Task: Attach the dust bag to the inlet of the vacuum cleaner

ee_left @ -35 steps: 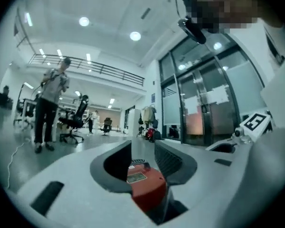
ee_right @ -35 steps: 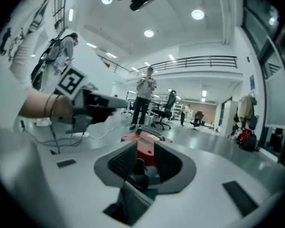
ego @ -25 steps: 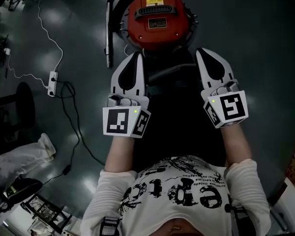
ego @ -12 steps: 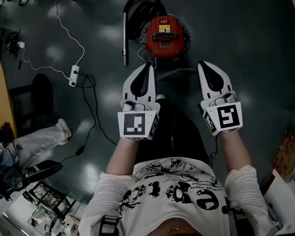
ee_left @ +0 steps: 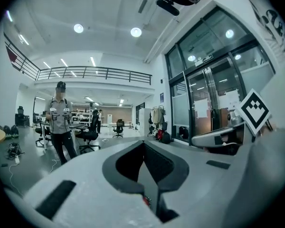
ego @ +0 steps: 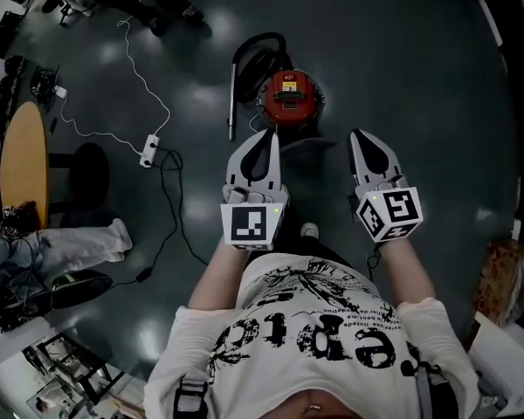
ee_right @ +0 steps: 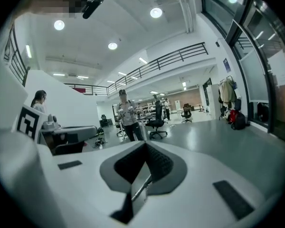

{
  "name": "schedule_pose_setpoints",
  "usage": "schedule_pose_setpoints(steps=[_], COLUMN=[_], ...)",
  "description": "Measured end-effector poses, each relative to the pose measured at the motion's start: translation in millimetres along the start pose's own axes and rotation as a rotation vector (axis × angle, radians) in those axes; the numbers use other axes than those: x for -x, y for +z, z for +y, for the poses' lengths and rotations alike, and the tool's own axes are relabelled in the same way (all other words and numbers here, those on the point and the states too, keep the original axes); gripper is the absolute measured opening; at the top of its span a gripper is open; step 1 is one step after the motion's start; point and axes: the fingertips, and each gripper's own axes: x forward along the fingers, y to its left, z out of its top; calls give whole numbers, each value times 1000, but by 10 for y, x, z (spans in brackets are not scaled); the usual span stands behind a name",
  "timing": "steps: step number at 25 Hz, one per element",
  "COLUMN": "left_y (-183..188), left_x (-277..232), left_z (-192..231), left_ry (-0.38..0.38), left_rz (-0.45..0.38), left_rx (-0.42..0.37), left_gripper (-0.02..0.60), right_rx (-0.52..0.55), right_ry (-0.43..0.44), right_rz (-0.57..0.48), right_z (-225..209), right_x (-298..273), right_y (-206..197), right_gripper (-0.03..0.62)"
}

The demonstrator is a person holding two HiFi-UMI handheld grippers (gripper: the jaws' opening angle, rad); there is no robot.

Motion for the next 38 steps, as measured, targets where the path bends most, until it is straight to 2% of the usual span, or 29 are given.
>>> schedule_pose_setpoints(steps=[6,10,14,23,33,38], left_y=[-36,-42,-74,-47,-196,-197], left_x=[443,630,749,793,807,805], left_z=[-416,-546,-582,-841,-993,-1038], left_ry=[-7,6,23,30,15,5], left_rz=[8,9,10,4,57,59], left_rx=[-57,-25,45,24,55,57], left_gripper=[5,5,5,5,5,5], right_rx=[6,-12,17,116,140,104], right_ry=[2,14,25,27,46,48], right_rz=[-10,-17,-22,-11,-2,-2], right_z=[124,190,234,232,261,236], right_x=[527,732,850,1041,1102,1109], right_y=[-59,-79,-119,-185,-223,-198], right_gripper=[2,2,2,2,2,2])
